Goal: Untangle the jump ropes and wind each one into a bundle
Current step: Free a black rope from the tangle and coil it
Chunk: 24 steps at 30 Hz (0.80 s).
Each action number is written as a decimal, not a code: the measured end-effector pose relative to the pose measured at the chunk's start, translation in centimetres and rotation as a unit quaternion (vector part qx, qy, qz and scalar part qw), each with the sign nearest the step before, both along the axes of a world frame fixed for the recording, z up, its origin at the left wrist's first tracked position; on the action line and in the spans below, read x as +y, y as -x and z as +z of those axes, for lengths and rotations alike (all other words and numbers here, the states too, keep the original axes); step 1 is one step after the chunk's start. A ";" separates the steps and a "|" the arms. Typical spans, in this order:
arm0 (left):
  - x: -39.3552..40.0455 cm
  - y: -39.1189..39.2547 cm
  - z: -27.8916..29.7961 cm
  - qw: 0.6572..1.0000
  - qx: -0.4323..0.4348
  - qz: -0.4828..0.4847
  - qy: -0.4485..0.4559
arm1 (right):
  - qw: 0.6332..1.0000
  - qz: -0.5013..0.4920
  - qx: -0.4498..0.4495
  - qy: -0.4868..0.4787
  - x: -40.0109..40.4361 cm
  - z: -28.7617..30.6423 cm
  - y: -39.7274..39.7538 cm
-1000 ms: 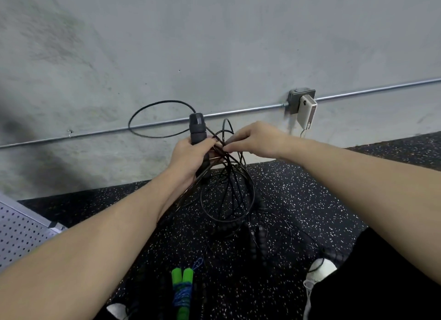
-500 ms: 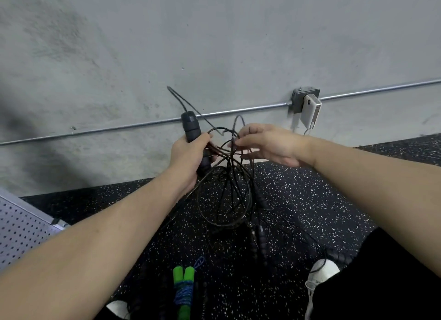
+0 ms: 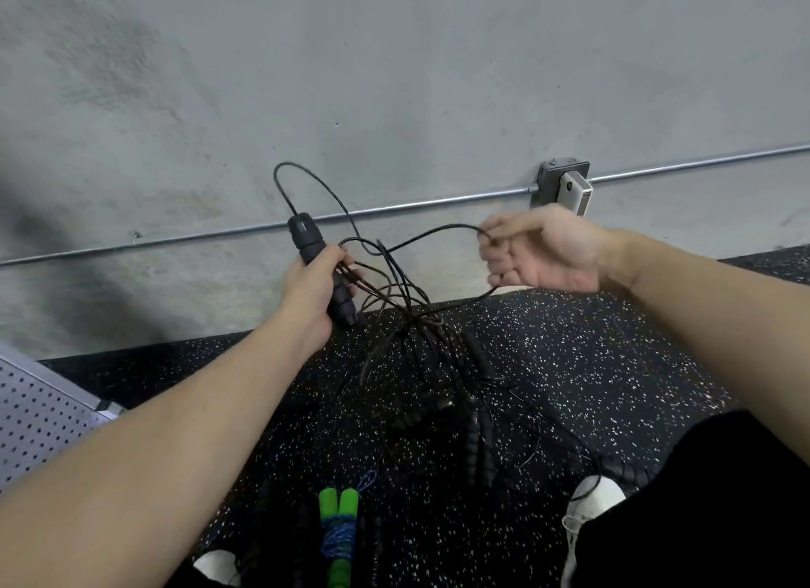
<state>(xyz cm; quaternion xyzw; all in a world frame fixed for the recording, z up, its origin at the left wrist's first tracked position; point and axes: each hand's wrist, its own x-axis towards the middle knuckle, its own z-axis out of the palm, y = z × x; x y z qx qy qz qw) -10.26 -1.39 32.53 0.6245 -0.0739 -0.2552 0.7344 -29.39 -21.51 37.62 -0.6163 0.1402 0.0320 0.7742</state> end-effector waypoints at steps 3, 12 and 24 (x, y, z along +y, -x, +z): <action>0.5 -0.5 -0.2 0.999 -0.020 -0.027 -0.026 | 0.997 -0.069 0.008 0.039 -0.8 0.4 0.1; 0.9 0.3 -0.7 0.983 -0.078 -0.155 -0.053 | 0.995 0.006 0.083 0.051 -1.4 0.1 1.0; 1.0 1.7 0.7 0.953 -0.100 -0.286 -0.022 | 0.948 0.137 0.246 0.145 1.4 -1.8 -1.2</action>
